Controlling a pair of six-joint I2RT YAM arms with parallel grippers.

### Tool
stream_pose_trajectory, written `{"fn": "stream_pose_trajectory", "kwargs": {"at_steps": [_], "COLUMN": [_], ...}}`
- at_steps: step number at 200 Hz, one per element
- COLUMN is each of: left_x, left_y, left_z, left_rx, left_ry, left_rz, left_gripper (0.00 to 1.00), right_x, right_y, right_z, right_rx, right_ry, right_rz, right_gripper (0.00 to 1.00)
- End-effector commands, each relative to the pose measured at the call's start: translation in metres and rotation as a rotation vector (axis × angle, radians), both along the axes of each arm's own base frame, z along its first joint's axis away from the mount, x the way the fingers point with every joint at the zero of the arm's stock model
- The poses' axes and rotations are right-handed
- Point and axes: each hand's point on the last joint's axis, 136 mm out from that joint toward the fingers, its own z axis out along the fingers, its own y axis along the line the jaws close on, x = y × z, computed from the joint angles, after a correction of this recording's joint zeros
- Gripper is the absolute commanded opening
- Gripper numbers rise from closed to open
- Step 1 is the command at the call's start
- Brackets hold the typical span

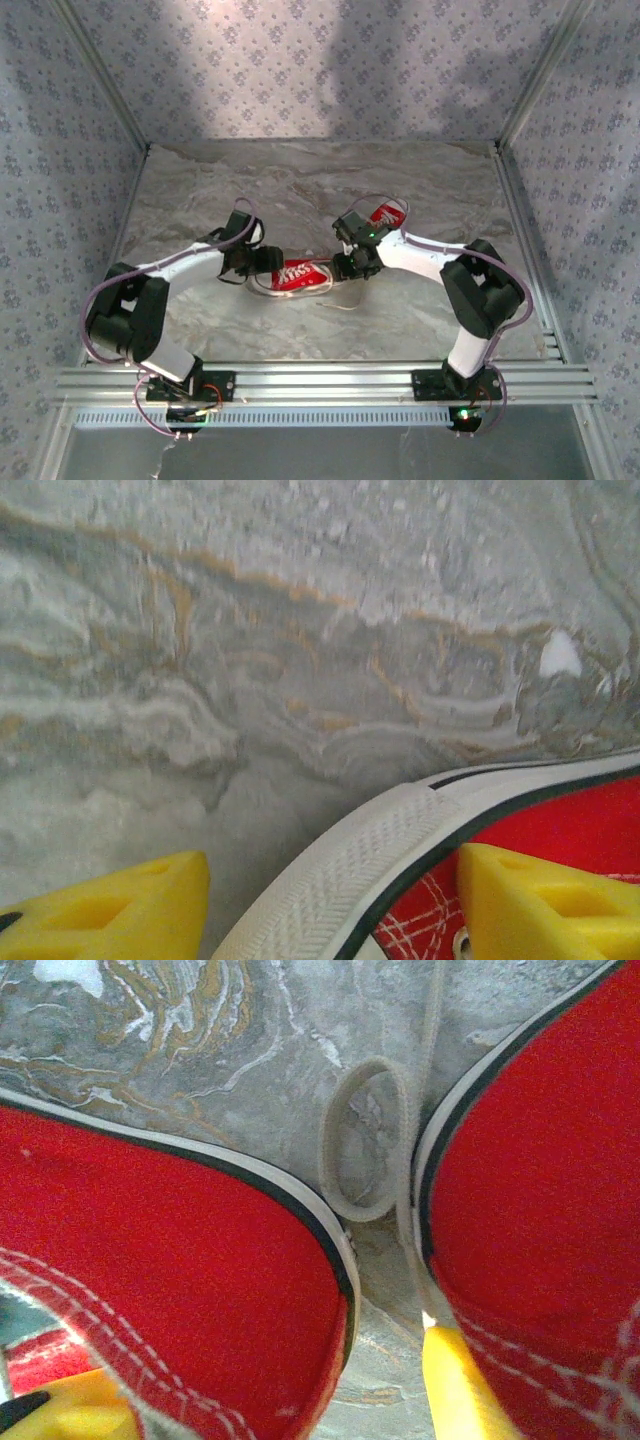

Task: Tie the shoes

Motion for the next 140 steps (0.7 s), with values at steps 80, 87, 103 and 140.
{"fn": "stream_pose_trajectory", "kwargs": {"at_steps": [80, 87, 103, 140], "left_x": [-0.036, -0.037, -0.040, -0.046], "left_y": [-0.017, -0.020, -0.028, -0.048], "left_z": [0.012, 0.012, 0.013, 0.023], "left_rx": [-0.104, -0.118, -0.150, -0.253], "left_ry": [0.018, 0.018, 0.019, 0.001], "left_rz": [0.033, 0.029, 0.014, -0.021], "left_gripper": [0.65, 0.65, 0.66, 0.68], "right_x": [0.101, 0.100, 0.101, 0.092], "right_y": [0.049, 0.052, 0.051, 0.034], "right_z": [0.064, 0.065, 0.067, 0.083], "right_rx": [0.205, 0.215, 0.208, 0.193], "right_ry": [-0.329, -0.325, -0.326, -0.360], "right_rz": [-0.066, -0.056, -0.059, -0.113], "right_gripper": [0.52, 0.51, 0.50, 0.50]}}
